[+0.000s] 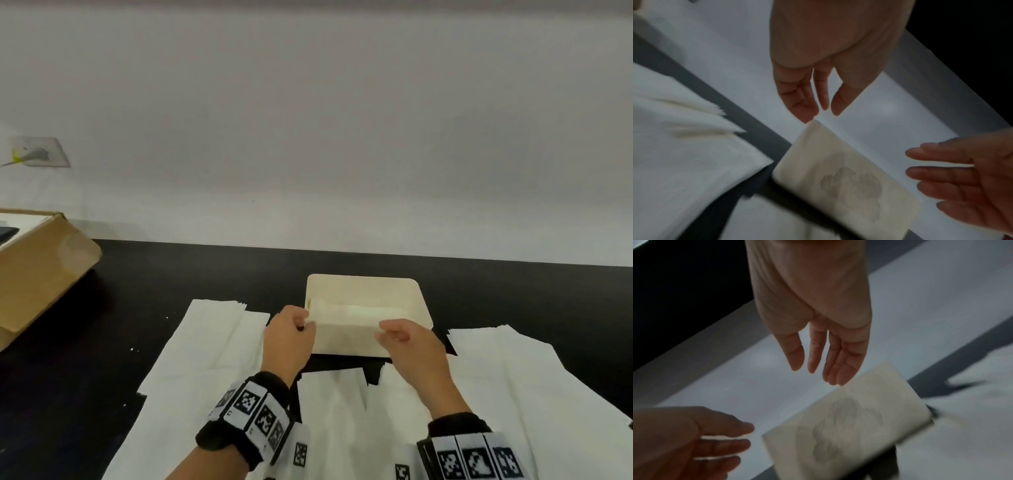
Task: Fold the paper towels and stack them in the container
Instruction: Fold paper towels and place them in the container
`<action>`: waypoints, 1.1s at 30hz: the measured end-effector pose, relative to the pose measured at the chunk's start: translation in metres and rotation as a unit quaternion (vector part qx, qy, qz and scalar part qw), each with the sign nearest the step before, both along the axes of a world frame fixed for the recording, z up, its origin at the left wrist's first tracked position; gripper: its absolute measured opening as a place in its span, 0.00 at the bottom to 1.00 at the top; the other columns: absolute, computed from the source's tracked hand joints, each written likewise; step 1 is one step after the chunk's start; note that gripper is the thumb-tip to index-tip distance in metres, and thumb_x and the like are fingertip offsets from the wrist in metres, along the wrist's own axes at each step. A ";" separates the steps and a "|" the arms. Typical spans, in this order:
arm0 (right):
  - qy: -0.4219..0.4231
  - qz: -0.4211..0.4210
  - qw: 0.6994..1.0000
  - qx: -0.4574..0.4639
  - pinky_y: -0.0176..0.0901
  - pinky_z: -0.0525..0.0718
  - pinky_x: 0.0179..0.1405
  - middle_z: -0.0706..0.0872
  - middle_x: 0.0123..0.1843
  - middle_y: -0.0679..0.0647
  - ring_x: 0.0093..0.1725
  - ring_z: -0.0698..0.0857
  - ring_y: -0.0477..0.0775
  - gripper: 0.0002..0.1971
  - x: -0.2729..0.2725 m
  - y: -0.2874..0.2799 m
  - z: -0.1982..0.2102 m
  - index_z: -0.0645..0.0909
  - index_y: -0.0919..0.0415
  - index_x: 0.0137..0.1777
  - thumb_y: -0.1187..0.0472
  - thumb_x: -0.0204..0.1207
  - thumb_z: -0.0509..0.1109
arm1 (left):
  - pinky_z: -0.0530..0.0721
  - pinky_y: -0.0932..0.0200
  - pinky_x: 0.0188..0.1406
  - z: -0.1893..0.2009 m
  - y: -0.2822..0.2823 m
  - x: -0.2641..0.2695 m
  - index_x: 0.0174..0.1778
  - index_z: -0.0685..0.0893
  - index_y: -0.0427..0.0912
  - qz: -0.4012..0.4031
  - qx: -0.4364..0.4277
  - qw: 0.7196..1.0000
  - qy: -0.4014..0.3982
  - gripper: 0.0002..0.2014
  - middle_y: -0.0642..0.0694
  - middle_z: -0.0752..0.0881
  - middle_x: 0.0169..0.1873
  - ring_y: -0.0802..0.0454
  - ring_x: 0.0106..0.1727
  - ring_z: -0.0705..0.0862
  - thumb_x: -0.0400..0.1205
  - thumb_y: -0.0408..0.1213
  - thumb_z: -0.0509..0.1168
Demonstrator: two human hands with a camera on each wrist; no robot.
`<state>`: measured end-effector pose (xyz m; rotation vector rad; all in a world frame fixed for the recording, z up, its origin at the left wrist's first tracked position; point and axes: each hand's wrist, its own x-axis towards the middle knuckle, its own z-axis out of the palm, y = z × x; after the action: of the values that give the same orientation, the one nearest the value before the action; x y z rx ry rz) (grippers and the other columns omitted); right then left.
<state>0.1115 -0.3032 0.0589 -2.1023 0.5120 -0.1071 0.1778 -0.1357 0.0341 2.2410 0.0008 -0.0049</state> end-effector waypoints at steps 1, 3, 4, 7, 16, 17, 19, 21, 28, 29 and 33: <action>0.013 -0.003 1.000 0.026 0.32 0.76 0.48 0.85 0.57 0.51 0.53 0.81 0.48 0.13 -0.012 0.007 -0.009 0.83 0.55 0.61 0.58 0.78 0.69 | 0.76 0.65 0.53 -0.008 0.005 -0.014 0.58 0.79 0.42 0.003 0.005 0.999 0.038 0.10 0.47 0.84 0.54 0.51 0.54 0.82 0.82 0.39 0.63; 0.054 0.001 0.997 0.047 0.35 0.76 0.53 0.86 0.56 0.51 0.53 0.81 0.48 0.13 -0.030 0.020 -0.029 0.83 0.55 0.60 0.58 0.77 0.70 | 0.78 0.62 0.54 -0.026 0.011 -0.036 0.60 0.77 0.41 -0.003 0.022 0.994 0.110 0.14 0.44 0.84 0.55 0.48 0.57 0.83 0.81 0.41 0.64; 0.076 0.004 0.996 0.053 0.35 0.75 0.53 0.86 0.57 0.51 0.53 0.81 0.48 0.13 -0.038 0.027 -0.039 0.83 0.54 0.61 0.57 0.76 0.71 | 0.77 0.62 0.56 -0.036 0.012 -0.047 0.64 0.75 0.40 -0.011 0.034 0.989 0.140 0.18 0.43 0.83 0.57 0.48 0.60 0.82 0.81 0.42 0.65; 0.118 0.001 0.991 0.067 0.34 0.74 0.54 0.84 0.61 0.53 0.54 0.80 0.48 0.15 -0.058 0.046 -0.061 0.81 0.54 0.63 0.57 0.76 0.71 | 0.76 0.63 0.57 -0.060 0.011 -0.073 0.66 0.71 0.37 -0.007 0.035 0.980 0.195 0.23 0.41 0.80 0.62 0.47 0.63 0.80 0.79 0.44 0.66; 0.149 0.004 0.988 0.038 0.36 0.73 0.66 0.78 0.70 0.54 0.68 0.78 0.51 0.22 -0.078 0.068 -0.081 0.73 0.55 0.71 0.58 0.78 0.68 | 0.83 0.55 0.55 -0.075 -0.007 -0.095 0.58 0.68 0.37 0.042 -0.025 0.974 0.222 0.21 0.38 0.81 0.57 0.45 0.51 0.81 0.73 0.31 0.70; 0.150 0.003 0.988 0.039 0.36 0.73 0.66 0.78 0.70 0.54 0.68 0.78 0.51 0.22 -0.077 0.068 -0.080 0.73 0.56 0.72 0.58 0.78 0.68 | 0.83 0.57 0.53 -0.074 -0.006 -0.095 0.56 0.69 0.37 0.037 -0.026 0.974 0.220 0.19 0.39 0.82 0.55 0.47 0.48 0.80 0.74 0.31 0.69; 0.152 0.005 0.988 0.041 0.36 0.73 0.66 0.78 0.69 0.55 0.67 0.78 0.52 0.23 -0.077 0.066 -0.080 0.72 0.56 0.73 0.58 0.78 0.69 | 0.80 0.59 0.49 -0.074 -0.005 -0.095 0.53 0.71 0.38 0.015 -0.019 0.976 0.216 0.15 0.41 0.82 0.54 0.48 0.48 0.79 0.75 0.32 0.68; 0.153 0.007 0.987 0.047 0.36 0.74 0.64 0.79 0.67 0.55 0.65 0.79 0.52 0.24 -0.078 0.064 -0.079 0.71 0.57 0.73 0.59 0.77 0.70 | 0.77 0.63 0.47 -0.072 -0.002 -0.095 0.43 0.73 0.43 -0.019 -0.002 0.979 0.204 0.07 0.45 0.82 0.49 0.51 0.48 0.78 0.76 0.35 0.66; 0.151 0.003 0.985 0.083 0.36 0.75 0.59 0.79 0.64 0.55 0.55 0.77 0.49 0.28 -0.079 0.060 -0.078 0.68 0.57 0.74 0.59 0.75 0.72 | 0.76 0.66 0.38 -0.068 0.005 -0.093 0.36 0.75 0.46 -0.031 -0.081 0.973 0.215 0.06 0.53 0.78 0.36 0.52 0.47 0.79 0.79 0.36 0.63; 0.151 0.002 0.985 0.088 0.35 0.75 0.57 0.79 0.63 0.54 0.55 0.76 0.48 0.28 -0.079 0.060 -0.078 0.68 0.57 0.74 0.59 0.75 0.72 | 0.77 0.64 0.43 -0.067 0.004 -0.093 0.40 0.75 0.45 -0.032 -0.100 0.969 0.222 0.03 0.51 0.79 0.38 0.51 0.48 0.79 0.80 0.36 0.62; 0.138 -0.014 0.983 0.121 0.37 0.76 0.53 0.78 0.53 0.51 0.52 0.78 0.49 0.29 -0.079 0.057 -0.076 0.68 0.57 0.74 0.61 0.74 0.73 | 0.80 0.54 0.52 -0.060 0.002 -0.095 0.47 0.76 0.41 -0.028 -0.177 0.955 0.238 0.05 0.43 0.82 0.47 0.45 0.51 0.81 0.77 0.35 0.60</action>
<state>0.0325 -0.2466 -0.0176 -1.8807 0.6833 0.2240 0.0827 -0.1337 -0.0260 1.8315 0.1829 -0.5358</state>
